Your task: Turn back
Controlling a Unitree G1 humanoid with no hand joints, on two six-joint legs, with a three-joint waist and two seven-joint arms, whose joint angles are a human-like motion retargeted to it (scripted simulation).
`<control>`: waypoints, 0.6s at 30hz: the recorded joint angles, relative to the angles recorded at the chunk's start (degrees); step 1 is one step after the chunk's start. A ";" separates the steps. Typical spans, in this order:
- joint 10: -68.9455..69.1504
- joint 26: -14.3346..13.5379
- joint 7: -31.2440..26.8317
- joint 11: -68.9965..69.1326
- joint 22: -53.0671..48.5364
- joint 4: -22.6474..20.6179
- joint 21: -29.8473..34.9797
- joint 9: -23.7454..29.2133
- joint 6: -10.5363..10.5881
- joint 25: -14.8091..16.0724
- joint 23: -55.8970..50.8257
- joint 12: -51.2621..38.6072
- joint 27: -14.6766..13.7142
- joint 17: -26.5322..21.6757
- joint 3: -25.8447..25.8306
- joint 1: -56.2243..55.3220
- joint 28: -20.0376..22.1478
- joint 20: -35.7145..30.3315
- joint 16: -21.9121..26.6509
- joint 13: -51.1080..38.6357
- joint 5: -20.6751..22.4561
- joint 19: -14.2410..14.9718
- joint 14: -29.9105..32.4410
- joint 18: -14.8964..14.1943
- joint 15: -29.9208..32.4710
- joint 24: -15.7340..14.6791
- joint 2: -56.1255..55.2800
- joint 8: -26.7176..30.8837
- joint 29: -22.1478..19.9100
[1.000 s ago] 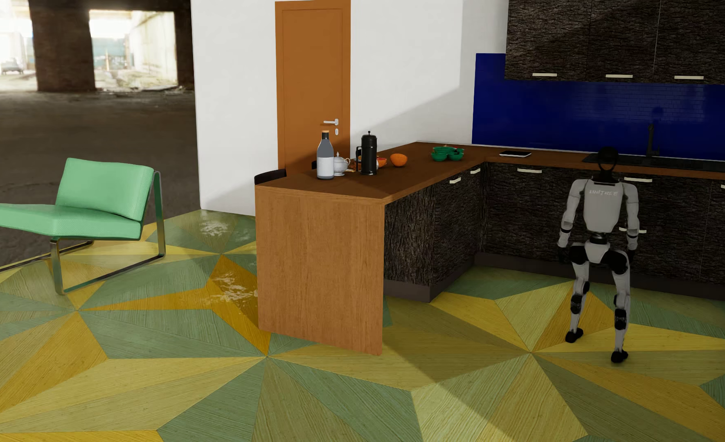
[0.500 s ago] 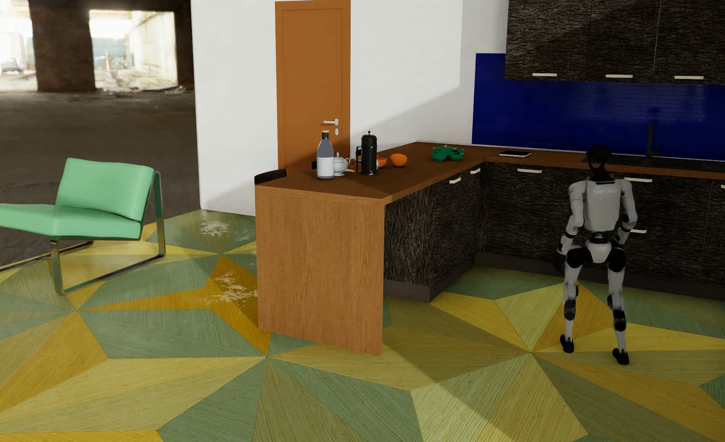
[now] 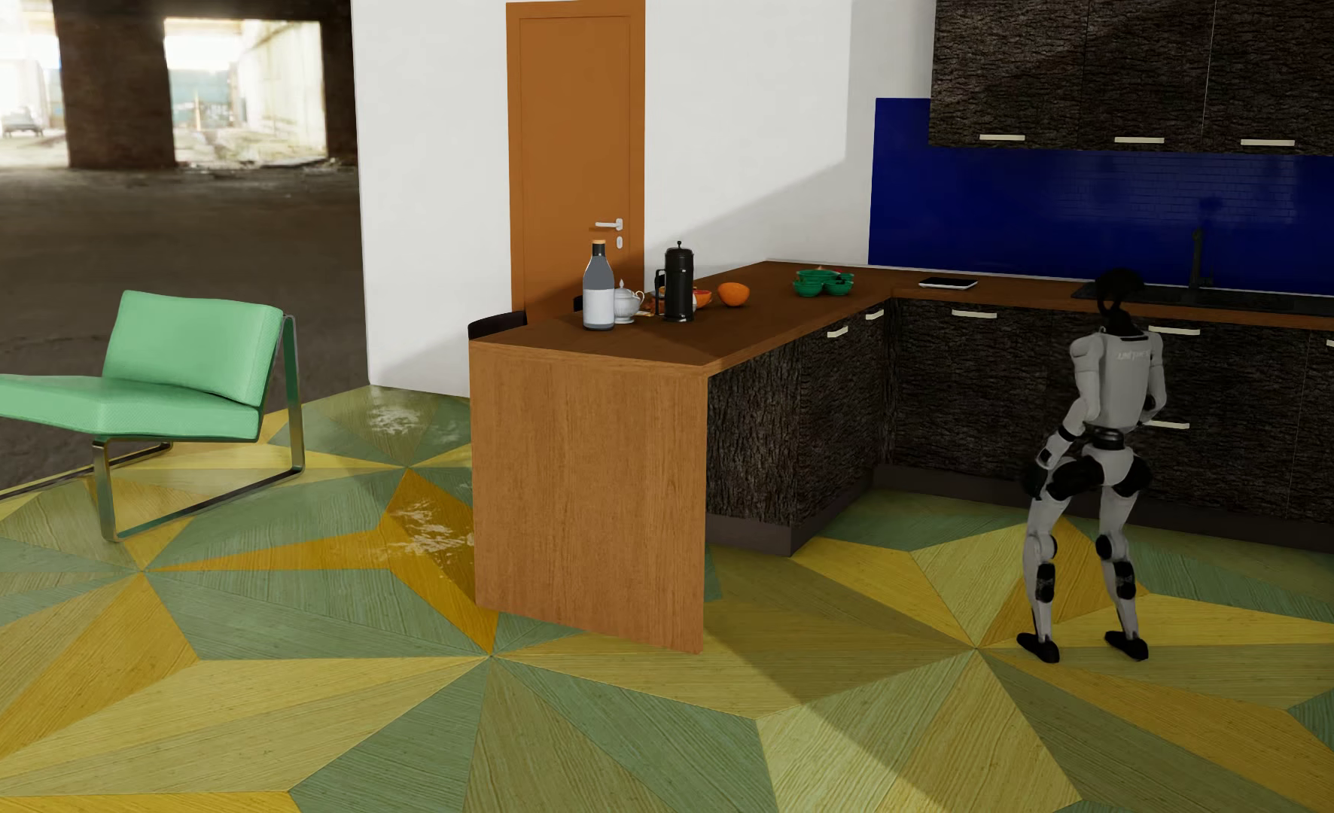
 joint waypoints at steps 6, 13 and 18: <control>-5.13 3.65 0.59 -5.49 -0.66 -0.19 0.53 1.69 -0.09 -1.04 0.78 1.29 2.80 -0.39 3.37 -0.53 3.46 0.62 -0.95 -0.13 -1.31 1.29 2.89 1.11 1.21 1.18 3.38 0.15 6.58; -6.61 1.94 -0.28 7.15 0.49 -0.66 0.96 1.56 0.92 -2.96 -1.01 0.84 3.68 -0.72 -1.85 -2.50 4.36 0.48 0.26 -1.12 -2.01 2.37 8.60 0.55 6.64 3.52 -1.35 1.87 7.46; -0.98 0.95 2.34 -5.12 0.47 1.80 -0.31 1.25 0.26 -1.13 2.82 1.29 2.93 -2.26 1.00 -5.65 4.96 0.88 -0.73 -0.08 -1.15 2.29 -0.28 1.50 1.90 3.35 1.54 0.93 4.13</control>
